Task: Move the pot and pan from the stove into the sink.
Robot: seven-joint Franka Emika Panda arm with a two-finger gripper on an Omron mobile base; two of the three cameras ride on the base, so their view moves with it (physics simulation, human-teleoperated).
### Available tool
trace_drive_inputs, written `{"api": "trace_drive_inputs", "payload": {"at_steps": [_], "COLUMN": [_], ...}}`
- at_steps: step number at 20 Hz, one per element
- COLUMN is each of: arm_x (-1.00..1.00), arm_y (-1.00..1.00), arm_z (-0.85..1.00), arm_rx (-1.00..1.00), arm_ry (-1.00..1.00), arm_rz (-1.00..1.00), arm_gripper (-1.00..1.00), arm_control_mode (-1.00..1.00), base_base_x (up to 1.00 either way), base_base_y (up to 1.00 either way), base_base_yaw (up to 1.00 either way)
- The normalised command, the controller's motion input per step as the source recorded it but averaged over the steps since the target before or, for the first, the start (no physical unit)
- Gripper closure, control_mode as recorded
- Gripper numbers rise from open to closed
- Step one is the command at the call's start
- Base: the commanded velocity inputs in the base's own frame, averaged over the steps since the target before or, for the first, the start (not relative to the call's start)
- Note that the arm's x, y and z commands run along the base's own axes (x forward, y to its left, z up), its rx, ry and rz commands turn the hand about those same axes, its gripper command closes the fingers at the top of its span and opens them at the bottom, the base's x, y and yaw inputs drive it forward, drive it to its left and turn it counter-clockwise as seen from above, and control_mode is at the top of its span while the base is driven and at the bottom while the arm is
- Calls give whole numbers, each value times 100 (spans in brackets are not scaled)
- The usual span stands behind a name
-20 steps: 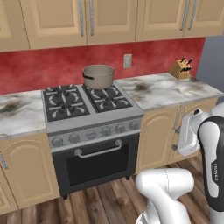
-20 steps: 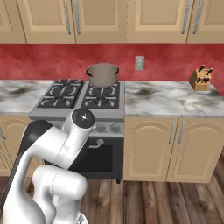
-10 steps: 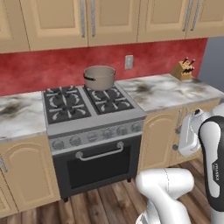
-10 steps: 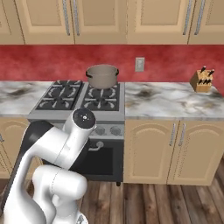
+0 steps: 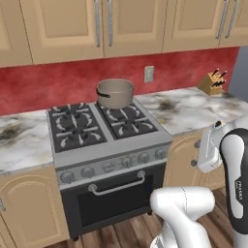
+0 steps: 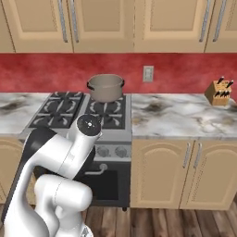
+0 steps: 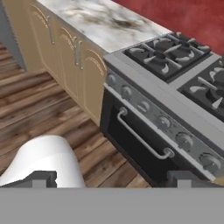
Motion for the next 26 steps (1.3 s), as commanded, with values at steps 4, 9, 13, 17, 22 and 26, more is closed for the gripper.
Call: {"api": "trace_drive_inputs", "payload": {"at_steps": [4, 9, 13, 17, 22, 26], "arm_x": [0, 0, 0, 0, 0, 0], "arm_y": [0, 0, 0, 0, 0, 0], "arm_z": [0, 0, 0, 0, 0, 0], "arm_rx": [0, 0, 0, 0, 0, 0], "arm_ry": [0, 0, 0, 0, 0, 0], "arm_rz": [0, 0, 0, 0, 0, 0], "arm_gripper": [-100, -100, -100, -100, -100, -100], "arm_control_mode": [100, 100, 100, 100, 100, 100], "base_base_x": [59, 59, 49, 38, 33, 11], "base_base_y": [31, 31, 28, 22, 17, 6], "base_base_yaw": [-3, -2, -1, -1, -2, -1]}}
